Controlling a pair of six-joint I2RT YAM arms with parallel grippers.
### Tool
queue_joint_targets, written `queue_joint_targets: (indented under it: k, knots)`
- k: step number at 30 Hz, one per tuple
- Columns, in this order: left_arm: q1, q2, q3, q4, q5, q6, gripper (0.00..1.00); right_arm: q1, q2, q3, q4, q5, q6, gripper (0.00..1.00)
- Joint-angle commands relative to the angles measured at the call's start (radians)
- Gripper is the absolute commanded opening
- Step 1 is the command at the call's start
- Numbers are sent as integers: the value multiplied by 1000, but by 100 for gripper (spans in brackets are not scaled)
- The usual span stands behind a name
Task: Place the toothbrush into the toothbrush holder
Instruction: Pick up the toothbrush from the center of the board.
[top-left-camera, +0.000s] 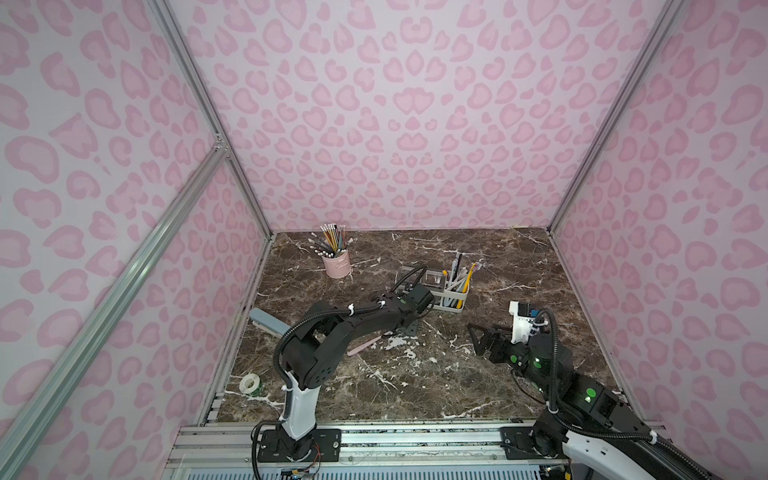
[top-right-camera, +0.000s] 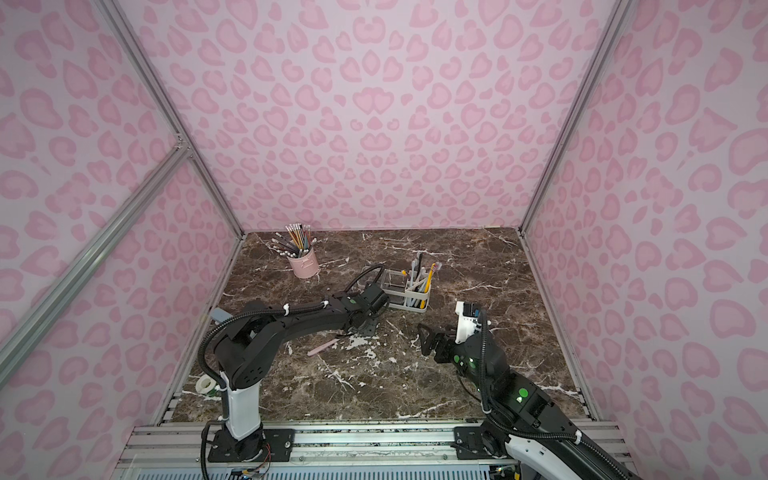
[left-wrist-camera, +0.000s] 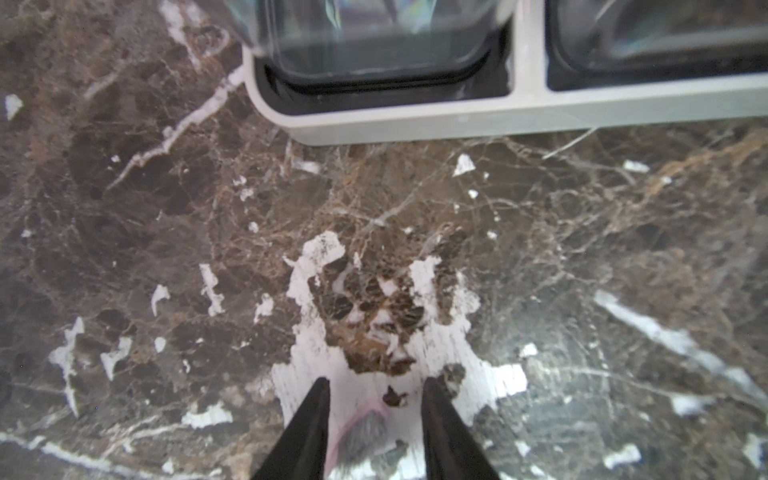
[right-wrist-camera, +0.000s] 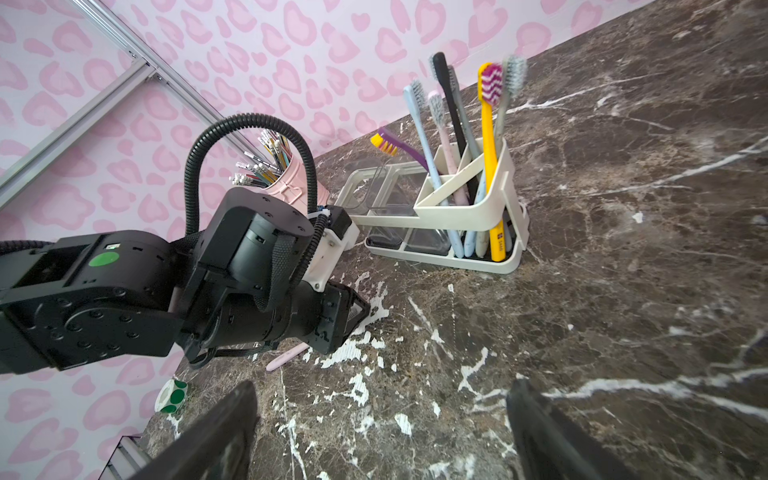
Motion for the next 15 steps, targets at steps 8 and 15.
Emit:
queue_joint_targets:
  k: [8, 15]
  knots:
    - [3, 33, -23, -76, 17, 14, 38, 0, -2, 24, 2, -2, 3, 95]
    - [20, 2, -64, -119, 23, 44, 39, 1, -32, 24, -18, 7, 8, 96]
